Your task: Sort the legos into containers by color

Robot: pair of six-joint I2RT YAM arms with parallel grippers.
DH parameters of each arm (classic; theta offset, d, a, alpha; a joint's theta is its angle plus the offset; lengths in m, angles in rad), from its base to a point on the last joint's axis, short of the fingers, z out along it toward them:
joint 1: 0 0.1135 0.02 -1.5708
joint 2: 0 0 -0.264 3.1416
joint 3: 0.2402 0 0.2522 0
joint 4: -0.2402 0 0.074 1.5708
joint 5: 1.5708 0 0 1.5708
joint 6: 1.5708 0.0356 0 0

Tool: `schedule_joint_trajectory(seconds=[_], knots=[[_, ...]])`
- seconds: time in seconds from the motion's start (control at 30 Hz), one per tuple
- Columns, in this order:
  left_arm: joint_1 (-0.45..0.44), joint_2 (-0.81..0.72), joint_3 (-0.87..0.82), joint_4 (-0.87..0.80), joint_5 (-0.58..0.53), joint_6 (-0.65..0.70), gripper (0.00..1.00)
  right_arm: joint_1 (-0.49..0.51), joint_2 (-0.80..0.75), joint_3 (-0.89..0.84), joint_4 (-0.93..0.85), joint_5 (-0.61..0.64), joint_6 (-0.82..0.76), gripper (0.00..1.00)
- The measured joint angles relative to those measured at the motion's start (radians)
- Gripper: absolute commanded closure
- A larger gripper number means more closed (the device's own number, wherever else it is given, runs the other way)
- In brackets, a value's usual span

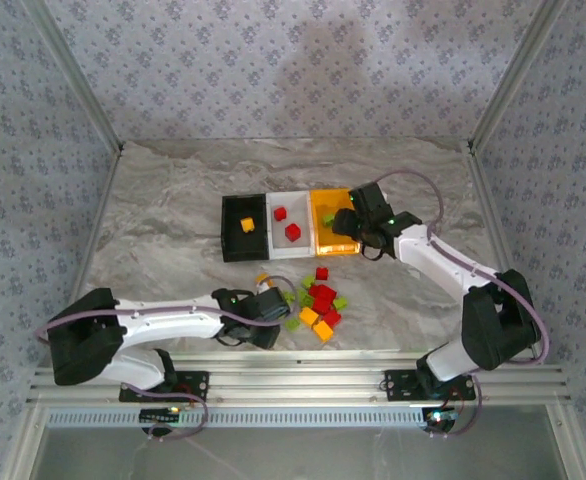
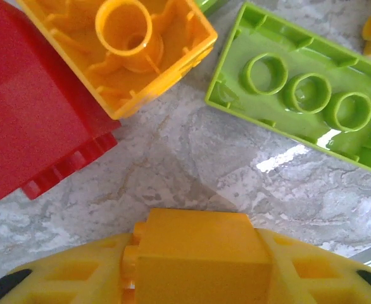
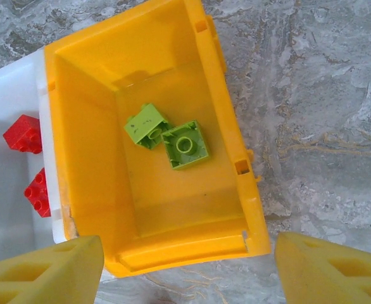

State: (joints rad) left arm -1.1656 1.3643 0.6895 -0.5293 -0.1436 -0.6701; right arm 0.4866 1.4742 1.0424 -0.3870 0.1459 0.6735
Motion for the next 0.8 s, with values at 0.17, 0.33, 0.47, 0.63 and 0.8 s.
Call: schedule_joint_trajectory(seconds=[0.17, 0.33, 0.47, 0.63, 0.8], knots=[[0.045, -0.121, 0.078, -0.069, -0.049, 0.021, 0.57, 0.000, -0.031, -0.026, 0.003, 0.000, 0.000, 0.27], [0.268, -0.212, 0.201, -0.083, -0.086, 0.074, 0.57, 0.010, -0.074, -0.066, 0.004, 0.000, 0.011, 0.27], [0.455, -0.164, 0.272, -0.045, -0.088, 0.114, 0.57, 0.020, -0.098, -0.097, 0.003, 0.000, 0.018, 0.27], [0.563, 0.045, 0.365, 0.009, -0.066, 0.147, 0.59, 0.033, -0.137, -0.135, 0.000, 0.001, 0.019, 0.27], [0.635, 0.235, 0.451, 0.042, -0.047, 0.165, 0.58, 0.056, -0.210, -0.186, -0.011, 0.000, 0.019, 0.27]])
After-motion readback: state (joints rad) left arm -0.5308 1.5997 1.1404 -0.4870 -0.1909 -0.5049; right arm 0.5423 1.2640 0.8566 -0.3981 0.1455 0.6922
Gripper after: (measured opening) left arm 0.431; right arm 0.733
